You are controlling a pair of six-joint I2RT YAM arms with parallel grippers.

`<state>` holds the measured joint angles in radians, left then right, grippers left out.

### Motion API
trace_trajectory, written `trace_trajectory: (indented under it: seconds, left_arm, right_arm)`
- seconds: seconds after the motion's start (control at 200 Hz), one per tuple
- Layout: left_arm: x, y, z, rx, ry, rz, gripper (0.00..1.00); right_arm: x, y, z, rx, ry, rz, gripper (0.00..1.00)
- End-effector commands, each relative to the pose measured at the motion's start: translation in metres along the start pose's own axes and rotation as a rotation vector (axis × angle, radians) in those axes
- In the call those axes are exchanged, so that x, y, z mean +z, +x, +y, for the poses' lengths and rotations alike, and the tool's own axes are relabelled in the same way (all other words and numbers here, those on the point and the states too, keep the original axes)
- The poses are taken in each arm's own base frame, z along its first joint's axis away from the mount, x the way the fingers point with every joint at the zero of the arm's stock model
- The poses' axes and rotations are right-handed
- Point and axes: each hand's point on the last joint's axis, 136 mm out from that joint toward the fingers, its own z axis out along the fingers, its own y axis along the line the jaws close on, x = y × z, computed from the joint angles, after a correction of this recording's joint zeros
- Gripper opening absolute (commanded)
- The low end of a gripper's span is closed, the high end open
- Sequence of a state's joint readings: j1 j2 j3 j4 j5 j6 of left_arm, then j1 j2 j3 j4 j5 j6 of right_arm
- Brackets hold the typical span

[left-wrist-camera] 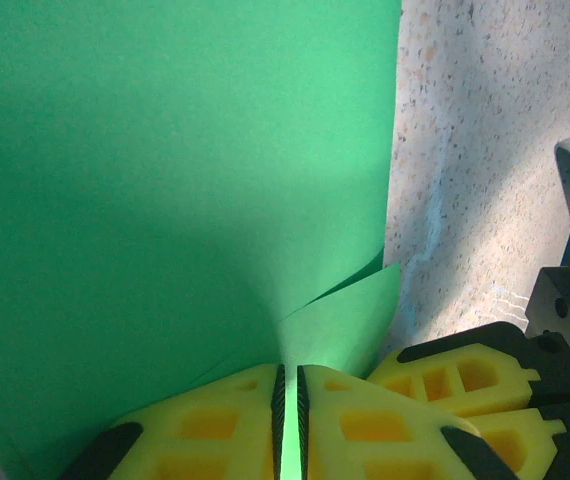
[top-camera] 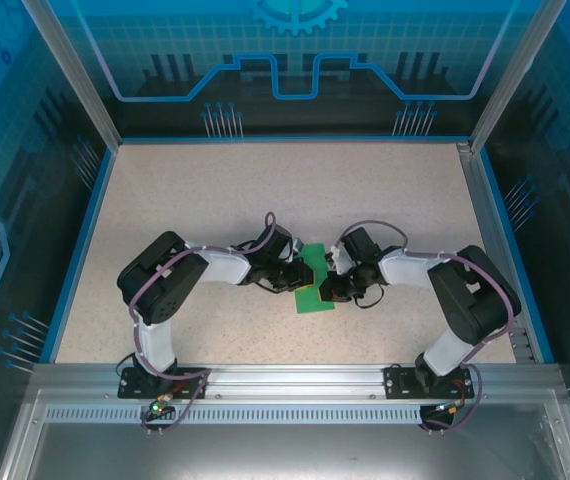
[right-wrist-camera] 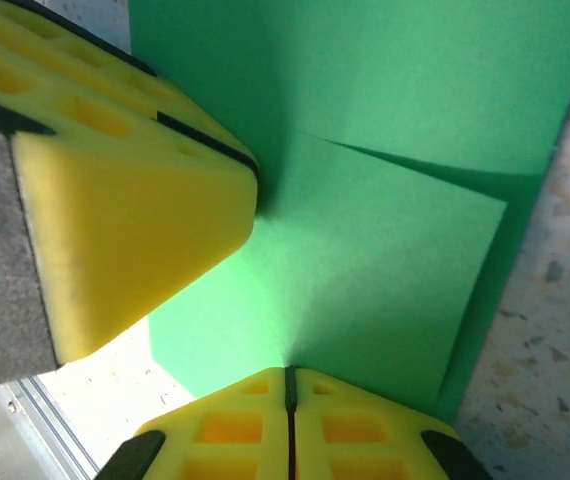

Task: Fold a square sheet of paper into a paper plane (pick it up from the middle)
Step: Fold the triangle a second time at the center of the table.

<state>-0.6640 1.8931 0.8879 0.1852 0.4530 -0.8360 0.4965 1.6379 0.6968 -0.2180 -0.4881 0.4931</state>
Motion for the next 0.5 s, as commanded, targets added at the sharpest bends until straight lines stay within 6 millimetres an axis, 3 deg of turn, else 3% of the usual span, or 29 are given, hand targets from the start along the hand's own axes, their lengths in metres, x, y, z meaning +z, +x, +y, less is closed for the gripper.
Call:
trace_trajectory:
  seconds: [0.0,0.32,0.495]
  left_arm:
    - [0.010,0.022,0.048,-0.057,-0.159,0.062,0.16]
    - [0.012,0.023,0.055,-0.066,-0.179,0.065,0.14]
    - [0.012,0.024,0.055,-0.066,-0.184,0.065,0.14]
  right_arm:
    - [0.000,0.030,-0.028,0.086,0.068,0.068,0.07]
    - [-0.010,0.040,-0.030,0.133,0.052,0.057,0.09]
    - [-0.011,0.054,-0.043,0.172,0.115,0.089,0.10]
